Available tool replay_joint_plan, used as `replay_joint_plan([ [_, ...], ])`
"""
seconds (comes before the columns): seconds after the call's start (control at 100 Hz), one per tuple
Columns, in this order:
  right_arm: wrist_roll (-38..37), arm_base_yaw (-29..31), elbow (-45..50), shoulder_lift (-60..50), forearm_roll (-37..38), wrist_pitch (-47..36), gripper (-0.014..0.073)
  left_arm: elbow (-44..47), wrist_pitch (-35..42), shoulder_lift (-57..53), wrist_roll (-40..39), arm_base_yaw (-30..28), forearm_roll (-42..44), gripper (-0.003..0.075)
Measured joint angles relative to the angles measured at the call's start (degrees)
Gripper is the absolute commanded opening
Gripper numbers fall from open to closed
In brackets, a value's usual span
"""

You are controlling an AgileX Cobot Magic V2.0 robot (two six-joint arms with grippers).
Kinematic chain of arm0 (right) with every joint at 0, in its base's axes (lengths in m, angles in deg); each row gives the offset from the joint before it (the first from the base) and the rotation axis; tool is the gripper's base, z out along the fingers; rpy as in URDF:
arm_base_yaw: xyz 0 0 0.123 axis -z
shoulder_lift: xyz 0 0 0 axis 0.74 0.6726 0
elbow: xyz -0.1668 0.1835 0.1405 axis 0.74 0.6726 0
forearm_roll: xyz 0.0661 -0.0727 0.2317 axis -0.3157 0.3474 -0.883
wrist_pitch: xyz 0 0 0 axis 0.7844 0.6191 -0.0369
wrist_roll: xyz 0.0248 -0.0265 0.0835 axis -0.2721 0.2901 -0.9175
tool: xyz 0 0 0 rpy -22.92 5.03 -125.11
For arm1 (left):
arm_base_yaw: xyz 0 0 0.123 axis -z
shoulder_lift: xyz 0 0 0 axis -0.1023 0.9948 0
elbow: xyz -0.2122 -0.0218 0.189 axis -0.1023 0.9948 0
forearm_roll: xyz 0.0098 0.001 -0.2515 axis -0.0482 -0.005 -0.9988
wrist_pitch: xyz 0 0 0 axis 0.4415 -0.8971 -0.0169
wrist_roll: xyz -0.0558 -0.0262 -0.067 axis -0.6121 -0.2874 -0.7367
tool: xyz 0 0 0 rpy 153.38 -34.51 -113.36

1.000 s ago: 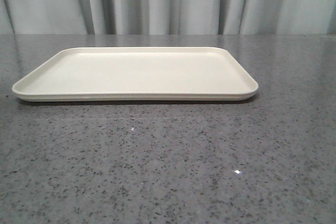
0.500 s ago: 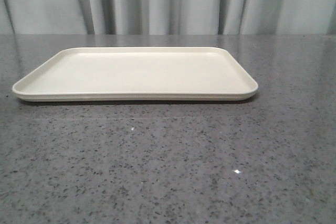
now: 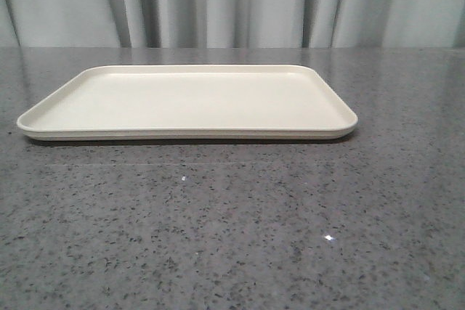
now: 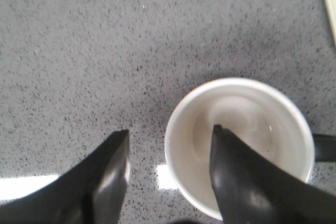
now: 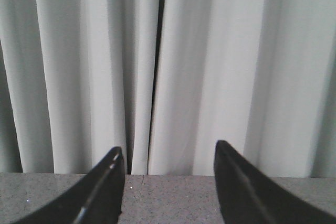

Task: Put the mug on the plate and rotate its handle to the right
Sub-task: 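Lower the left gripper onto the mug rim and close on it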

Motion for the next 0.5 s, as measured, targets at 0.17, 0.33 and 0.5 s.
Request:
replay_joint_plan([
  [0.17, 0.0, 0.0, 0.0, 0.0, 0.0, 0.0, 0.0405, 3.2, 0.3, 0.0, 0.0, 0.0, 0.0, 0.0358],
  [0.33, -0.4, 0.0, 0.0, 0.0, 0.0, 0.2, 0.0405, 6.0, 0.3, 0.0, 0.0, 0.0, 0.2, 0.0358],
  [0.5, 0.0, 0.0, 0.0, 0.0, 0.0, 0.9, 0.0405, 7.0, 0.6, 0.3, 0.0, 0.0, 0.5, 0.0357],
])
